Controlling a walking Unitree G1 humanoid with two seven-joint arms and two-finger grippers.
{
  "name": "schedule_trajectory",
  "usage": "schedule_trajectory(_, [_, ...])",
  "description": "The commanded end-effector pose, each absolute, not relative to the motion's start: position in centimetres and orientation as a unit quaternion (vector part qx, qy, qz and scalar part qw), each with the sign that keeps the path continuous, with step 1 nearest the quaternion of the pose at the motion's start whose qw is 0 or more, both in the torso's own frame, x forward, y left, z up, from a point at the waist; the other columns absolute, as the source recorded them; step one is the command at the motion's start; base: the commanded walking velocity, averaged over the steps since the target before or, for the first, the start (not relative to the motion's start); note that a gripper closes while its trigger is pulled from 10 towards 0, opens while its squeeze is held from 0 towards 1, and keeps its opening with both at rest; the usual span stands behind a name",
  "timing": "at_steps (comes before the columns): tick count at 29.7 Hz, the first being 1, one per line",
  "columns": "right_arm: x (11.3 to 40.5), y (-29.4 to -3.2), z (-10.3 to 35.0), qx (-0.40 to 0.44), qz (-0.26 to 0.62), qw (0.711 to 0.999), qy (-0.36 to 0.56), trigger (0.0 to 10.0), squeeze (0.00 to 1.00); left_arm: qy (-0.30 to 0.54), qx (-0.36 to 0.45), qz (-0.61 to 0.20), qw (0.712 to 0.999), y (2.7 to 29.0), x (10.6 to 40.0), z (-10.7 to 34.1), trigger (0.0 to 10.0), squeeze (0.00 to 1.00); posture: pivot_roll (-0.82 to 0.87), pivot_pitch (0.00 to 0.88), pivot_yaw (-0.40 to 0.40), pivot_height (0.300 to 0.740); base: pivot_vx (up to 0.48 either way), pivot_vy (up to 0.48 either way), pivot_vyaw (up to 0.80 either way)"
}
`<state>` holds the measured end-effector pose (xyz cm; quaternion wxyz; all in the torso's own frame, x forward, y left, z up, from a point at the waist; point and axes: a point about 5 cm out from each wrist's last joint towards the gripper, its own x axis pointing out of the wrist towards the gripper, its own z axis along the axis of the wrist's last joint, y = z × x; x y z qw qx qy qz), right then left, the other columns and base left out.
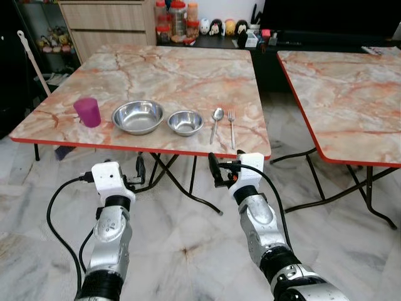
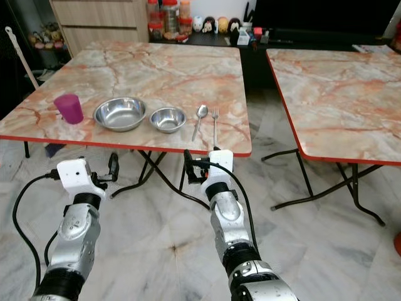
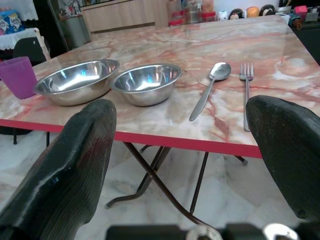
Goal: Setting the table
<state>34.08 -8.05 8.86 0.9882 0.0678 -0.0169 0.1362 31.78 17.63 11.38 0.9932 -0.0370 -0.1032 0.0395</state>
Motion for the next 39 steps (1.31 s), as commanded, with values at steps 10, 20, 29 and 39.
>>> schedule_trajectory(10, [34.4,-6.9,10.5,0.057,0.172,0.982,-0.048,10.0,0.0,-0.073,-0.047,0.062,0.994,18.1,31.1,9.9,10.0,0.0,0.09,0.0,-0.037,0.74,0.024,0.0,0.0])
schedule_trajectory(20, [34.0,-6.5,9.6,0.069,0.167,0.983,-0.028,10.0,0.0,-0.073,-0.042,0.057,0.995,18.2,31.7,10.5,10.0,0.0,0.09,0.0,0.008,0.74,0.318,0.0,0.35])
schedule_trajectory(29, [34.0,-6.1,9.8,0.065,0.172,0.983,-0.031,10.0,0.0,-0.072,-0.037,0.052,0.995,18.5,31.8,10.6,10.0,0.0,0.08,0.0,0.015,0.74,0.328,0.0,0.0])
schedule_trajectory(39, [34.0,-6.0,10.2,0.053,0.195,0.978,-0.044,10.0,0.0,-0.08,-0.044,0.061,0.994,18.4,31.8,10.8,10.0,0.0,0.1,0.0,-0.013,0.74,0.334,0.0,0.24])
